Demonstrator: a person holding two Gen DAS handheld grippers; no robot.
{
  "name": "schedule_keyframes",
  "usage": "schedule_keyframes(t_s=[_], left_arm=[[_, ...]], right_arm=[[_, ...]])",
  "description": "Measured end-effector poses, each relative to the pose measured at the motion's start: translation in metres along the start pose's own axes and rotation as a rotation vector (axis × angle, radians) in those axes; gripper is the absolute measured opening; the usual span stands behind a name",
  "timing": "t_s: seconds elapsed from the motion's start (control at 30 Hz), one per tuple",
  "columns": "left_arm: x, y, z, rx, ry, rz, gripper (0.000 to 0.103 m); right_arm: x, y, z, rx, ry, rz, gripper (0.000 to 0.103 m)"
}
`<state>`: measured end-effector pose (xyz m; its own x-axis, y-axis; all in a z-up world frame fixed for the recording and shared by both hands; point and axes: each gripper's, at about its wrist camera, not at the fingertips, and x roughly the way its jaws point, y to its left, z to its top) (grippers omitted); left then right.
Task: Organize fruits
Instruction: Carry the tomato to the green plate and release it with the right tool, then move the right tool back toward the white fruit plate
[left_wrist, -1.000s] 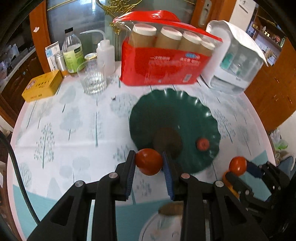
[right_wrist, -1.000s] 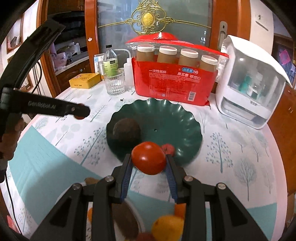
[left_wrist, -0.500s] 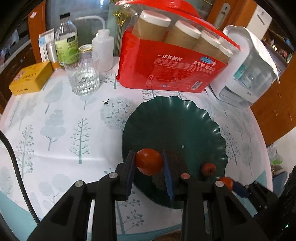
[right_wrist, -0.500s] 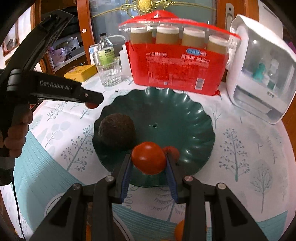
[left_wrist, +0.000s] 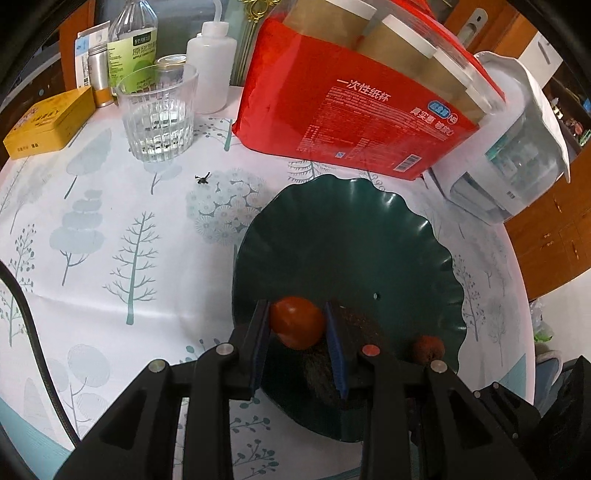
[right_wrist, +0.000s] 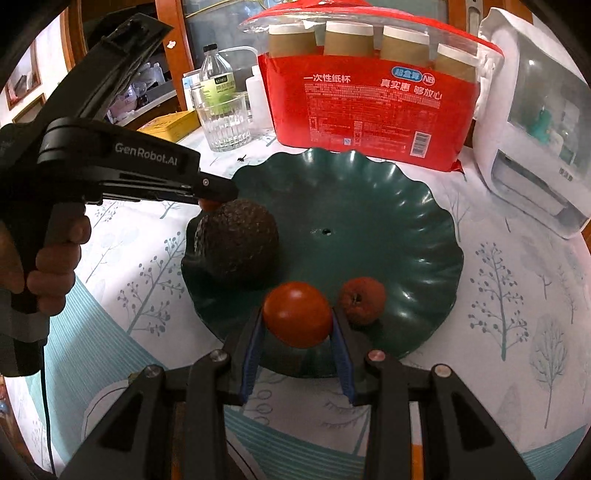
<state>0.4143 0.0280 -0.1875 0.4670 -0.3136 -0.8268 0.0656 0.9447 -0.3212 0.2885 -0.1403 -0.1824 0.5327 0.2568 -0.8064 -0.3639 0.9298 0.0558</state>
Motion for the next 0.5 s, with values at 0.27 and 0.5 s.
schedule_keyframes(t_s=[0.27,0.5], left_arm=[[-0.014,-0.004,0.000,0.007,-0.014,0.007,0.054],[-0.041,-0.009,-0.005,0.017,-0.038,0.038,0.059]], right_arm=[[-0.003,-0.001,0.002,0.022,0.009,-0.010,0.046],[-0.025,-0.004,0.005,0.047,-0.024,-0.031,0.047]])
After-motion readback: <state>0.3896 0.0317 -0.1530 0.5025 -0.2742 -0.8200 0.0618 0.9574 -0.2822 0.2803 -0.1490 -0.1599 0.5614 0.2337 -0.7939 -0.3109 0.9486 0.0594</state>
